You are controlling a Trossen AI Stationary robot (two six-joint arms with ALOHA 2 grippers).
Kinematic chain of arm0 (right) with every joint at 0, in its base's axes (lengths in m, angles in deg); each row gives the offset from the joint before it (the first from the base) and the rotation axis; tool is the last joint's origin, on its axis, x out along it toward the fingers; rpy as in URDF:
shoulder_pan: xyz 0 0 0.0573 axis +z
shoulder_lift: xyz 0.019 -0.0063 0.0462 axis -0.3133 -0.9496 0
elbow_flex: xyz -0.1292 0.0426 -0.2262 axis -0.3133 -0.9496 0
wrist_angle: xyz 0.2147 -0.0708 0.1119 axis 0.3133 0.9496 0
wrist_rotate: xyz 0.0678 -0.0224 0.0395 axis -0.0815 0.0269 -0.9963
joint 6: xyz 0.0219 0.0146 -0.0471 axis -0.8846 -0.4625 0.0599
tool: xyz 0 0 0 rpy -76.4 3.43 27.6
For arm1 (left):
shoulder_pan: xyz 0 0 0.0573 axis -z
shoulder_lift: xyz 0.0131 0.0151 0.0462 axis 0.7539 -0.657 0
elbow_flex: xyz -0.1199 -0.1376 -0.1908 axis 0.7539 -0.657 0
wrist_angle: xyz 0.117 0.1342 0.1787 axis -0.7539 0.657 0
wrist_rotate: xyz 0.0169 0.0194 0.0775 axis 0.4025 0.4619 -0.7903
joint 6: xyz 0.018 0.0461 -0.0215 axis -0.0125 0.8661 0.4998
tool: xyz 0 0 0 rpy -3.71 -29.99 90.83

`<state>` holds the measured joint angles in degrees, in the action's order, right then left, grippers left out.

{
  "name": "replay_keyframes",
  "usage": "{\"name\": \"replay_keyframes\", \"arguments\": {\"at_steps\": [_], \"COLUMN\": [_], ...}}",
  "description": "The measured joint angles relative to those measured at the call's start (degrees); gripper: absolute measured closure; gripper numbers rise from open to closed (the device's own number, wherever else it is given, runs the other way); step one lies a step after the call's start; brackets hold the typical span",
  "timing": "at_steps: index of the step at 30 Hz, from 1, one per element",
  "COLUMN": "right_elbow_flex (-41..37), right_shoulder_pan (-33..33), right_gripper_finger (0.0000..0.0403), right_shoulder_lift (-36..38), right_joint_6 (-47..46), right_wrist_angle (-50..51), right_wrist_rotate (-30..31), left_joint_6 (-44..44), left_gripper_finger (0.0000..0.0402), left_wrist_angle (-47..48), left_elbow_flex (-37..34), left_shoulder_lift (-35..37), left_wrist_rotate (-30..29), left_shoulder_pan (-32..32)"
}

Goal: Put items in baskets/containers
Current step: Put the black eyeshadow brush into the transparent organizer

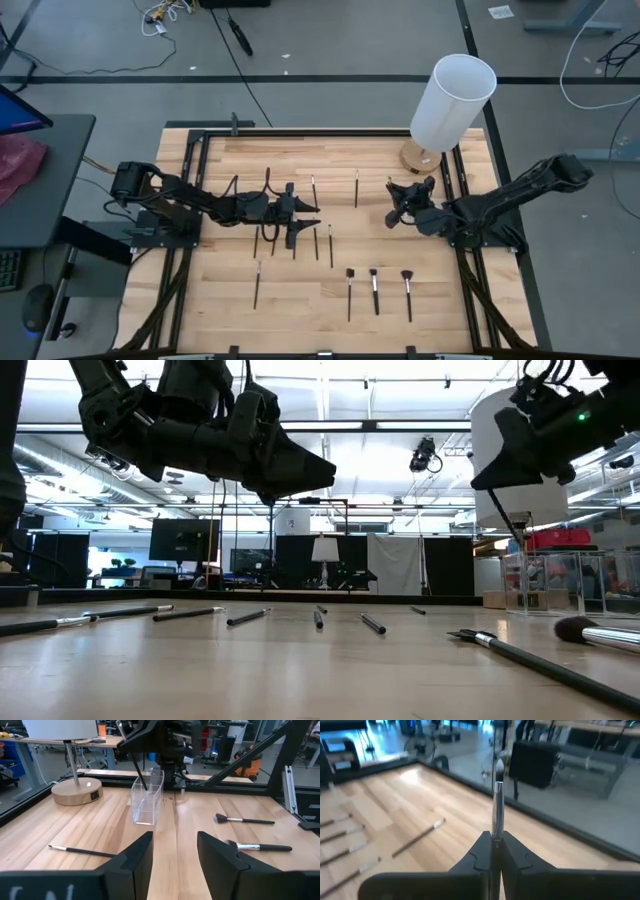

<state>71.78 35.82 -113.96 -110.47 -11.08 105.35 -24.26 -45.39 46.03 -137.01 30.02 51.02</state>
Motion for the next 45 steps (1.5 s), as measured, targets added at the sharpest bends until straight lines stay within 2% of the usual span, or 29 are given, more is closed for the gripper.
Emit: {"name": "replay_keyframes", "arguments": {"at_steps": [3,6,9,15,20,31,35,42,45], "right_elbow_flex": [2.17,1.95,0.56,-0.9,-2.16,-2.67,-2.67,-2.67,-2.16], "right_shoulder_pan": [-1.28,-2.27,-2.53,-2.6,-2.64,-2.64,-2.64,-2.64,-2.64], "right_gripper_finger": [0.0388,0.0387,0.0387,0.0386,0.0385,0.0381,0.0363,0.0305,0.0279], "right_shoulder_lift": [0.41,0.19,-0.28,-2.19,-4.62,-7.71,-7.77,-7.47,-6.56], "right_joint_6": [-7.27,-13.0,-15.62,-18.62,-21.62,-21.95,-21.95,-21.12,-19.98], "right_wrist_angle": [11.07,15.41,15.7,15.37,15.06,13.88,13.92,14.26,14.94], "right_wrist_rotate": [-1.81,-3.78,-6.65,-6.8,-9.38,-11.08,-11.01,-11.14,-13.17], "left_joint_6": [0.02,0.07,0.46,0.48,0.55,0.52,0.46,0.37,0.14], "left_gripper_finger": [0.0246,0.0246,0.0246,0.0246,0.0246,0.0246,0.0246,0.0246,0.0246], "left_wrist_angle": [-0.02,-0.03,-0.04,0.03,0.05,0.03,-0.02,-0.04,-0.04], "left_elbow_flex": [0.0,0.0,0.0,0.0,0.0,0.0,0.0,0.0,0.0], "left_shoulder_lift": [0.0,0.0,0.0,-0.02,-0.02,-0.02,-0.02,-0.02,-0.02], "left_wrist_rotate": [-0.01,0.0,-0.02,-0.02,-0.02,-0.04,-0.05,-0.04,-0.04], "left_shoulder_pan": [0.0,-0.02,-0.04,-0.04,-0.04,-0.04,-0.04,-0.04,-0.04]}}
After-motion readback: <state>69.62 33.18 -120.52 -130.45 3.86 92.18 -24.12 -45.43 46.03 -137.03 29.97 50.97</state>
